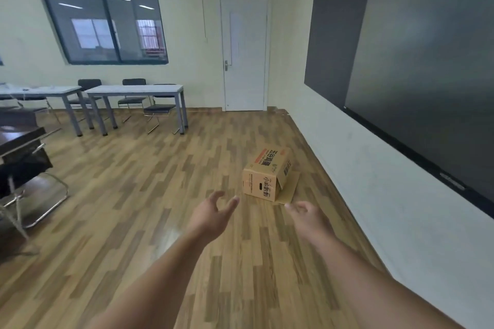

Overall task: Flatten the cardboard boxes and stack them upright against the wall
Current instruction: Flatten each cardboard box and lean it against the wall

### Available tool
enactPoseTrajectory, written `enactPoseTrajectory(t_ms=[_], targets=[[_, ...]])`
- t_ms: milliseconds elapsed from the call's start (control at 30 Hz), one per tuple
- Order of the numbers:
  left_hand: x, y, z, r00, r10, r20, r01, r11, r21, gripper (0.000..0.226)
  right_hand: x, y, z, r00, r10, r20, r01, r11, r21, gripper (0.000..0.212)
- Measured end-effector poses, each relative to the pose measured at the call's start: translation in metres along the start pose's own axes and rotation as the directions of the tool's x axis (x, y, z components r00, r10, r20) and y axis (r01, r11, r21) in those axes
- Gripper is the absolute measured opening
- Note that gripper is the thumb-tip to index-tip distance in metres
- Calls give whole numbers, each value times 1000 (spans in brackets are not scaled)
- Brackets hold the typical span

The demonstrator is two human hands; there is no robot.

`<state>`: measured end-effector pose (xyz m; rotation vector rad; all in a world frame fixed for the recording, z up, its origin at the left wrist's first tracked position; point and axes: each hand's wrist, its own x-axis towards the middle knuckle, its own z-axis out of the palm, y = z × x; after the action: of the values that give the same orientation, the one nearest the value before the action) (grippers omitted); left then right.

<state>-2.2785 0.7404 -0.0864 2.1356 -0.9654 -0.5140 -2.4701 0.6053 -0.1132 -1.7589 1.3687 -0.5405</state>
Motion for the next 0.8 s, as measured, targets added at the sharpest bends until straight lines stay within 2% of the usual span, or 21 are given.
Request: enactPoseTrajectory(t_ms=[267,500,800], targets=[[229,19,25,998,26,58,-27,1000,13,70,204,-35,29,991,124,-39,-124,992,10,62],[452,32,85,994,-7,107,9,1000,-15,69,431,-44,59,984,179,-3,-179,982,67,58],[702,72,126,992,-15,128,15,1000,-3,67,675,-88,68,969,248,21,-249,968,39,56]])
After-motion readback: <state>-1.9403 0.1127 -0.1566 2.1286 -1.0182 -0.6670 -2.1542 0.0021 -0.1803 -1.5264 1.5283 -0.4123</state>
